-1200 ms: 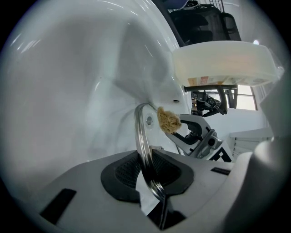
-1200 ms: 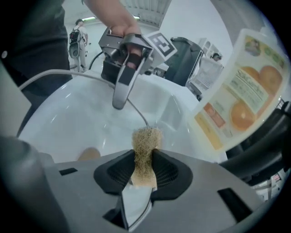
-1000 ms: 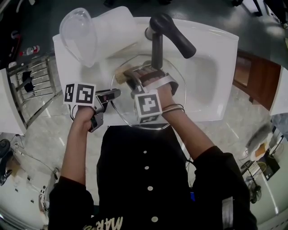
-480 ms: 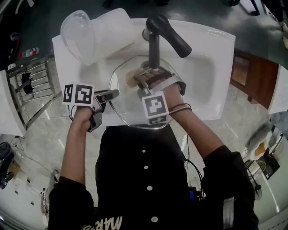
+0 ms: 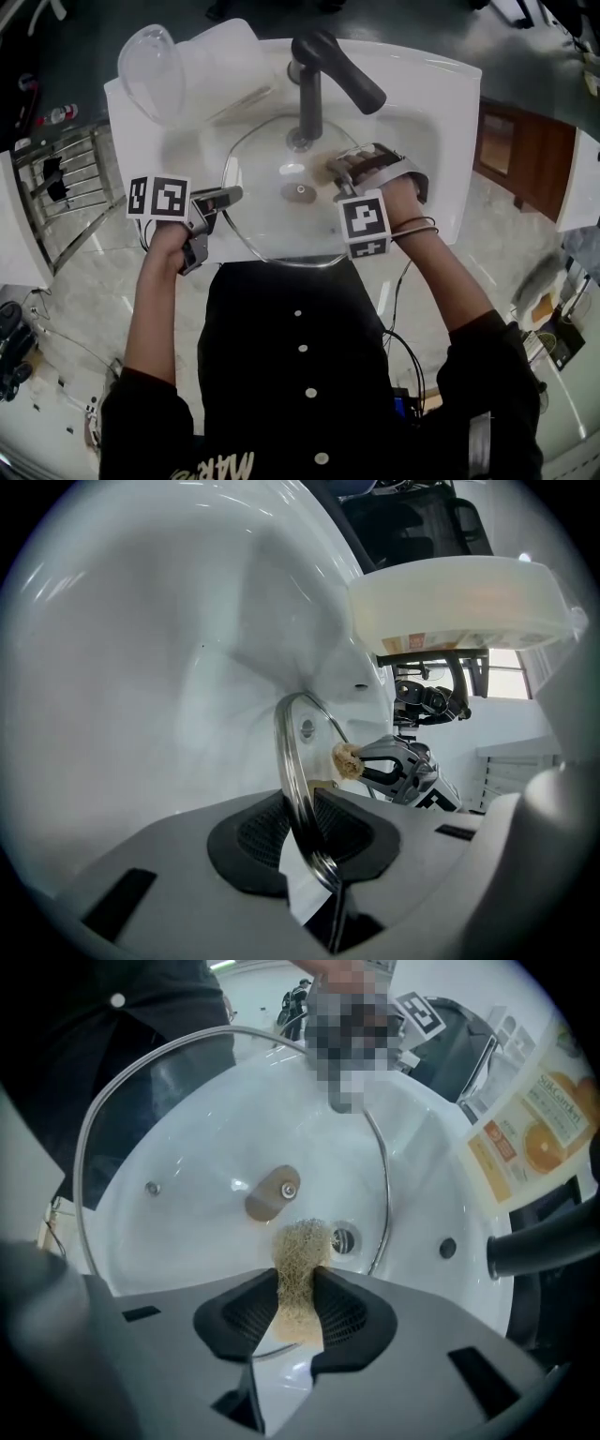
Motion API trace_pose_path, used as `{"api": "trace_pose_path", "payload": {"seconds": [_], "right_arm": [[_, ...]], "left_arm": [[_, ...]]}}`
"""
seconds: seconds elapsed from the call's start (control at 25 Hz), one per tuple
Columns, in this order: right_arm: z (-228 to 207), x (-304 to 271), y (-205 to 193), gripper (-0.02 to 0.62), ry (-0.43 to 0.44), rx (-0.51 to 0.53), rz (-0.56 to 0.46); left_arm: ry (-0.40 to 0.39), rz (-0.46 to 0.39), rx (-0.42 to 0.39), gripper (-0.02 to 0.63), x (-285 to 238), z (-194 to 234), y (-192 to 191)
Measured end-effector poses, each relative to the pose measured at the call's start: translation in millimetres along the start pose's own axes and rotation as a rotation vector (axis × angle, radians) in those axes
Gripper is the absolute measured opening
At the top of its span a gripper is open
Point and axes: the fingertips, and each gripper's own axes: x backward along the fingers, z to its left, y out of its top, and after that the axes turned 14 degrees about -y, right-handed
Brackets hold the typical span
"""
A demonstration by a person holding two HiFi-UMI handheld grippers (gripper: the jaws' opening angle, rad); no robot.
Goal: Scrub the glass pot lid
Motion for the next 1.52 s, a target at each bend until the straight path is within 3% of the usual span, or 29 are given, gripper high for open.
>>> {"api": "trace_pose_path", "payload": {"seconds": [0.28, 0.52, 0.72, 0.92, 1.16, 1.52], "right_arm": [[15.9, 13.7, -29.5, 0.127, 0.015, 0.093, 0.058], [8.7, 11.6, -25.3, 0.129, -0.030, 0.042, 0.059], [-35.4, 4.8, 26.1, 0.129, -0.166, -0.069, -0.071], [-66.7, -15.6, 94.9, 0.129, -0.254, -0.011, -0.229], [-72.4, -26.2, 130.6, 0.129, -0.246, -0.013, -0.310], [-50.8, -18.9, 116.8, 0.127, -0.159, 0.034, -0.313]], "left_arm": [[0.010, 0.008, 0.003, 0.098, -0.3, 4.5, -0.1], [0.010, 0.008, -0.002, 0.098, -0.3, 3.8, 0.9], [0.009, 0.016, -0.002, 0.098, -0.4, 2.7, -0.3], [0.007, 0.024, -0.010, 0.100, -0.2, 2.3, -1.5], [0.002, 0.034, -0.025, 0.103, 0.2, 0.6, 2.1], [-0.033, 0.022, -0.026, 0.106, 1.7, -3.2, 4.2]]}}
